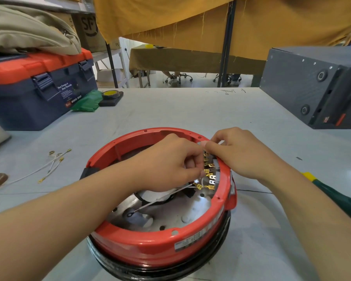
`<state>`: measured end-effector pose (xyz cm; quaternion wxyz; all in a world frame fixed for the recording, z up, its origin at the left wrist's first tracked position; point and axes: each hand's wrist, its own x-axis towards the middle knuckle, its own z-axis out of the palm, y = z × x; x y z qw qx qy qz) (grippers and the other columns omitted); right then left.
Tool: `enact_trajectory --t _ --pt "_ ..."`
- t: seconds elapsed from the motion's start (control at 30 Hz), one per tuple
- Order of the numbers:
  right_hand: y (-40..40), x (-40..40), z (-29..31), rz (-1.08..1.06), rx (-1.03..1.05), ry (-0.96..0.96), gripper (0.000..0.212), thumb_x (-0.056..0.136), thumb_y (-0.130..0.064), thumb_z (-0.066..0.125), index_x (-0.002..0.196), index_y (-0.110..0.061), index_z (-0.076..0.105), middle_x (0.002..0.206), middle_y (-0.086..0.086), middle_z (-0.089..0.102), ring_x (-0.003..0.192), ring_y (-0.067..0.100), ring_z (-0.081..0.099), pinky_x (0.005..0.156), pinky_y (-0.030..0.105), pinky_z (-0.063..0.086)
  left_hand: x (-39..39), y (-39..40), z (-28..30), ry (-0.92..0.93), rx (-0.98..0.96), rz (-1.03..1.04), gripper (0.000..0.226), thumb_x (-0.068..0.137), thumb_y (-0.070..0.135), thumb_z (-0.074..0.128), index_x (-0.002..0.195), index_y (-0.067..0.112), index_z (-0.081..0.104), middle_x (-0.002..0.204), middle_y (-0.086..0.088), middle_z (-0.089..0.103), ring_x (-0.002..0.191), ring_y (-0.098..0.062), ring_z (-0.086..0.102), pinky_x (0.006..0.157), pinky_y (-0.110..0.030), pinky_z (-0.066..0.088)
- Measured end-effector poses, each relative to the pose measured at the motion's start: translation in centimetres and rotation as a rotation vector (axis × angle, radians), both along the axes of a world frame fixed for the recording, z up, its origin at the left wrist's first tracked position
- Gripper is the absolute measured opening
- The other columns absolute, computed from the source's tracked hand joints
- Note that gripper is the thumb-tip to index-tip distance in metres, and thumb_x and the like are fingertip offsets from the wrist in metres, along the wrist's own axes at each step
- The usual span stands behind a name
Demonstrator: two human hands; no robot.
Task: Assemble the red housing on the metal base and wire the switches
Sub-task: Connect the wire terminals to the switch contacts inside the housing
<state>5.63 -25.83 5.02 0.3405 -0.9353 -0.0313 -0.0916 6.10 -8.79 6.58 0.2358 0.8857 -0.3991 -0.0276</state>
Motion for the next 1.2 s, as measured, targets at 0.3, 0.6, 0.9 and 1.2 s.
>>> enact_trajectory --t 0.3,0.6,0.9,1.2 --pt "-0.02 0.1 -0.1 0.008 -0.005 -0.015 0.037 0.088 -0.043 0.055 0.084 -0.009 0.068 0.066 0.005 0.064 0.059 0.01 0.053 0.052 0.013 0.038 -0.05 -0.01 0.0 0.022 0.001 -0.001 0.007 0.085 0.015 0.064 0.08 0.01 0.066 0.069 0.0 0.068 0.064 -0.006 0.059 0.062 -0.016 0.045" --pt "-0.06 0.16 -0.16 0.014 -0.007 -0.024 0.039 0.088 -0.043 0.055 0.085 -0.007 0.068 0.069 0.008 0.065 0.063 0.014 0.056 0.054 0.015 0.039 -0.08 -0.03 0.04 0.039 -0.005 0.008 0.009 0.086 0.017 0.064 0.078 0.013 0.064 0.062 0.007 0.061 0.058 -0.001 0.055 0.057 -0.009 0.038" --pt "0.11 0.1 -0.06 0.01 -0.044 -0.032 0.04 0.089 -0.044 0.054 0.085 -0.007 0.069 0.073 0.009 0.066 0.07 0.018 0.059 0.05 0.019 0.038 -0.27 -0.12 -0.01 0.049 -0.044 0.005 0.01 0.085 0.015 0.066 0.078 0.008 0.066 0.061 0.005 0.061 0.058 -0.002 0.055 0.058 -0.009 0.039" --pt "0.36 0.0 -0.01 -0.005 -0.043 -0.029 0.041 0.089 -0.044 0.054 0.086 -0.005 0.068 0.071 0.012 0.067 0.062 0.018 0.055 0.053 0.026 0.038 -0.24 -0.24 -0.13 0.089 -0.075 0.004 0.009 0.085 0.01 0.065 0.076 0.009 0.067 0.06 0.006 0.061 0.057 -0.001 0.056 0.057 -0.009 0.039"
